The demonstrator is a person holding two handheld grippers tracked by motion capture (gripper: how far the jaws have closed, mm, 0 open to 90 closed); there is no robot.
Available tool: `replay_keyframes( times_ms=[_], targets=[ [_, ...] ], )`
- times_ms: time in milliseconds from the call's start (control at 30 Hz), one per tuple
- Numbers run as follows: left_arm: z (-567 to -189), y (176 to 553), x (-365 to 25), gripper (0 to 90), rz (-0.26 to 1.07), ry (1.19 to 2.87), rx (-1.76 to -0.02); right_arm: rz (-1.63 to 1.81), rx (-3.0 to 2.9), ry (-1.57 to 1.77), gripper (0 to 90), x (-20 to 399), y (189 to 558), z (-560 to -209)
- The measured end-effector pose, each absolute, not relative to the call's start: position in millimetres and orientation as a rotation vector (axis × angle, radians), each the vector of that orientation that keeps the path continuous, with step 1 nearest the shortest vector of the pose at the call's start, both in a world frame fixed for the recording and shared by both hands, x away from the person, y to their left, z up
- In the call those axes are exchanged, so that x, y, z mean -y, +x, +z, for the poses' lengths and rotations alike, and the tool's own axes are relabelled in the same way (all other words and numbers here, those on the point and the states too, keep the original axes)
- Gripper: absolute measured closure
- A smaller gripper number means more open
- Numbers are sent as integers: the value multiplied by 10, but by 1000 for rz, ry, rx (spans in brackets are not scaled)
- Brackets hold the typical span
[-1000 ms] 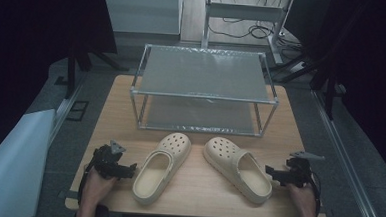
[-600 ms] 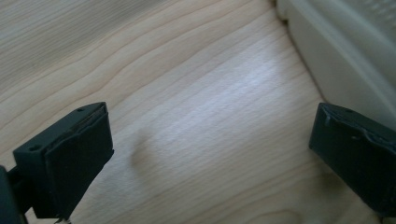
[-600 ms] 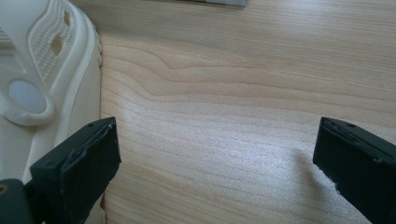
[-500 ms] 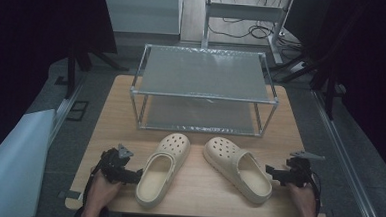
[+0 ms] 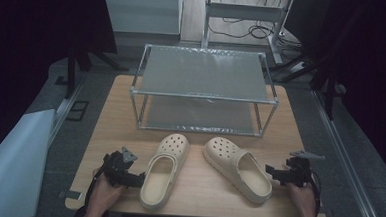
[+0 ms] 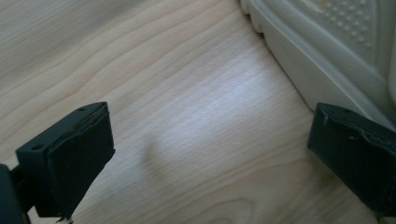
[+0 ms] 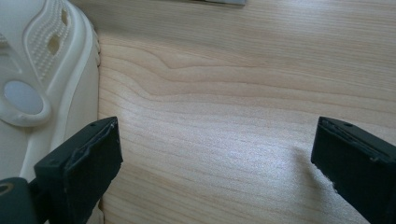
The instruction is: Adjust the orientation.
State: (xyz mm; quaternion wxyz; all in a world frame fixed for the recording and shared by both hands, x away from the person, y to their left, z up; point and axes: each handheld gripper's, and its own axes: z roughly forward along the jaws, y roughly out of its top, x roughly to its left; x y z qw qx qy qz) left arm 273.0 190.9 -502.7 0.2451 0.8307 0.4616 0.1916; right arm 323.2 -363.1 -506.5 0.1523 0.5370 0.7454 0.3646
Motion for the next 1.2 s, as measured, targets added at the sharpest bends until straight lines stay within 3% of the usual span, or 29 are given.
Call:
replay_keyframes(
  times_ms=[500, 1200],
  targets=[
    [-4870, 2645, -2071, 0, 488, 2170, -1323, 1039, -2137, 1558, 20, 3650, 3239, -5079],
    [-4600, 2445, -1923, 45, 368, 2057, -1273, 1057, -2123, 1596, 31, 3683, 3245, -5094]
  ],
)
